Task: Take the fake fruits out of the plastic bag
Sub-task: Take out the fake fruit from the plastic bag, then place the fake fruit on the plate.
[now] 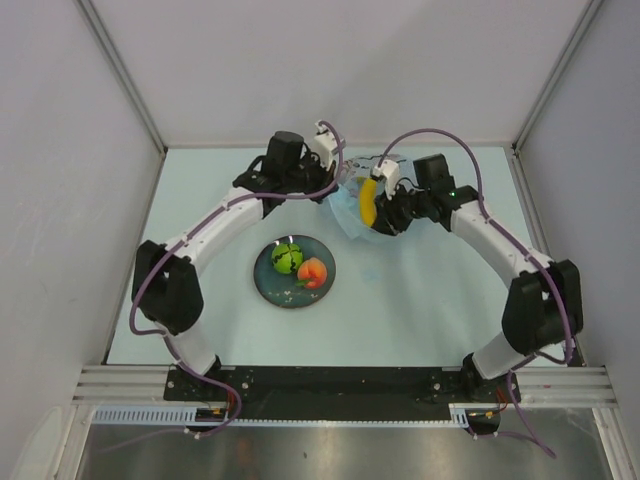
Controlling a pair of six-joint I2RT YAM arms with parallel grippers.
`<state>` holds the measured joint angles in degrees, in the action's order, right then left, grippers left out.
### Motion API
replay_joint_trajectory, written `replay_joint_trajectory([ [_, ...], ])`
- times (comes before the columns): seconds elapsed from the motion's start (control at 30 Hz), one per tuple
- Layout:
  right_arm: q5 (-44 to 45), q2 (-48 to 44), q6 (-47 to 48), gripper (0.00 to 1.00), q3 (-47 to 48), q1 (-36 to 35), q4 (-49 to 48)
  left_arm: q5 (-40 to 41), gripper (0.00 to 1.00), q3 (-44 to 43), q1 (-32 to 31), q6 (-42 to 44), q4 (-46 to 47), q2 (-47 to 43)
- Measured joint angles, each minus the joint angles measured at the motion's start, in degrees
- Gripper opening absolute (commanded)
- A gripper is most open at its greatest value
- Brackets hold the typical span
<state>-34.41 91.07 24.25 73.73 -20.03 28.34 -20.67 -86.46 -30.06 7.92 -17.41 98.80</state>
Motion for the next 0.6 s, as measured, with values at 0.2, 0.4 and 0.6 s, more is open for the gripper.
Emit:
replay_joint_trajectory([
  [0.2,-3.06,-10.38,6.75,0.08,-1.90,-1.16,3.89,-0.70,0.00,-2.25,1.18,-3.34,1.60,3.23],
  [0.4,-3.93,-18.36,15.63,0.08,-1.99,-7.10,10.36,-3.43,0.00,-2.25,2.73,-7.41,1.70,4.20],
  [0.6,-2.60,-19.69,17.29,0.07,-5.29,-14.40,14.56,-7.21,0.00,-2.25,4.22,-9.51,1.64,4.15],
])
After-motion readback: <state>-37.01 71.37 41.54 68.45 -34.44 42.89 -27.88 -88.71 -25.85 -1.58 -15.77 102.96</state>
